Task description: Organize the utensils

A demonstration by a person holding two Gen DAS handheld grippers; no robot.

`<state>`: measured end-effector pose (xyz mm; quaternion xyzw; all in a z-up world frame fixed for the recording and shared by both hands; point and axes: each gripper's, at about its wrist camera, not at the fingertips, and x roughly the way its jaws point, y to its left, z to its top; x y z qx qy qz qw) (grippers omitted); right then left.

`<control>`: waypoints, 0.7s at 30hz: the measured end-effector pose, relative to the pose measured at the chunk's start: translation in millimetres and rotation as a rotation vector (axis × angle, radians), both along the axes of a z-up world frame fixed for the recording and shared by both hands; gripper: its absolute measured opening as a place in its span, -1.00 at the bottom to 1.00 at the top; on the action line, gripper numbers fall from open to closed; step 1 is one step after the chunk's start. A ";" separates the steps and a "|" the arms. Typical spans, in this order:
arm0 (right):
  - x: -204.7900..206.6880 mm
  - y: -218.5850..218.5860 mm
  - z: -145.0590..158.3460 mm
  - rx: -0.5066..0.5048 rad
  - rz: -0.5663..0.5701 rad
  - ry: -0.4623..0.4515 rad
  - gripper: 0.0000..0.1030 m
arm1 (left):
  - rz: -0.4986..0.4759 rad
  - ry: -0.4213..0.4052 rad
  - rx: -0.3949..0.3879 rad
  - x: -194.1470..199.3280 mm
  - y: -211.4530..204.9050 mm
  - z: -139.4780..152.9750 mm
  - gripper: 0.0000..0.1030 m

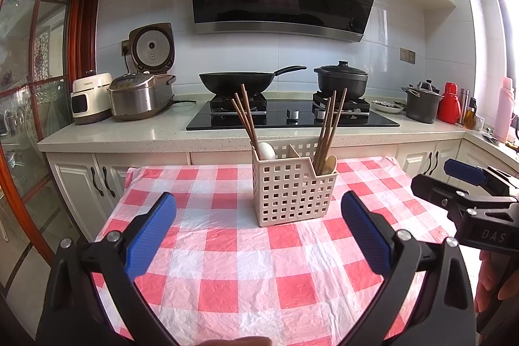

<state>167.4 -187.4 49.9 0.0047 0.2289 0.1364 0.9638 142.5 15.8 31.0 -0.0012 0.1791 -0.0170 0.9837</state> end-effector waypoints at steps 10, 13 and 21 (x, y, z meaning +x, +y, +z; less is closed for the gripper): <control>-0.7 0.9 -2.2 0.003 -0.004 0.007 0.64 | -0.001 0.000 0.000 0.0 -0.2 0.1 0.91; -0.8 0.9 -2.6 0.004 -0.002 0.008 0.64 | -0.001 0.000 0.000 0.0 -0.3 0.1 0.91; -1.8 1.2 -3.7 0.004 -0.002 0.010 0.64 | -0.001 -0.002 0.001 -1.2 -0.3 -0.2 0.91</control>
